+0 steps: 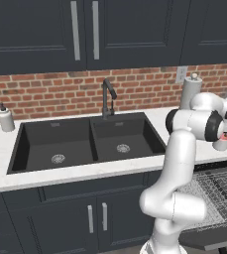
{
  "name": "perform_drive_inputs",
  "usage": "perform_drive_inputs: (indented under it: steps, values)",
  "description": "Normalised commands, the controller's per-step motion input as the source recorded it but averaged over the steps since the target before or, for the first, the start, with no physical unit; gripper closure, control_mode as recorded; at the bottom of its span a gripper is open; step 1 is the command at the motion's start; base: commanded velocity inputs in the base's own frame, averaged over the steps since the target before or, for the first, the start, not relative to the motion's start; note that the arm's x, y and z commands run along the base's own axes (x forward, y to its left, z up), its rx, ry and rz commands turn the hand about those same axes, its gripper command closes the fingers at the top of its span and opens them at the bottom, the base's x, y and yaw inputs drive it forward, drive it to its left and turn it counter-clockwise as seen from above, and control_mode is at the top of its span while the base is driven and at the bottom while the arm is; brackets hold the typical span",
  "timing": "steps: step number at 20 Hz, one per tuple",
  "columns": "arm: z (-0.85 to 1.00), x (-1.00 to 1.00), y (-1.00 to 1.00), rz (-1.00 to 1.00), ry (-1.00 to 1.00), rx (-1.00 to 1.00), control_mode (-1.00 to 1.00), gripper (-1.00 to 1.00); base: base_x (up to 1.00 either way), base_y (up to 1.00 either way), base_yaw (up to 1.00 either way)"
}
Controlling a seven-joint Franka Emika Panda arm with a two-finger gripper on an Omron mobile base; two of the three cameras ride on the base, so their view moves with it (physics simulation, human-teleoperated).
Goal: Pick up the cup and bowl from the counter, place them in the dishwasher, and close the dishwasher door.
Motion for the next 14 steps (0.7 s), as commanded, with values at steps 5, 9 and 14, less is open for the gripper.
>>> perform_drive_inputs:
  steps: [5,9,14]
  values:
    - [-0.01,0.01,0.01,0.00,0.00,0.00,-1.00,-1.00,0.00,0.00,0.00]
    - [-0.25,0.00,0.00,0.00,0.00,0.00,-1.00,-1.00,0.00,0.00,0.00]
    - [-0.45,0.00,0.00,0.00,0.00,0.00,-1.00,-1.00,0.00,0.00,0.00]
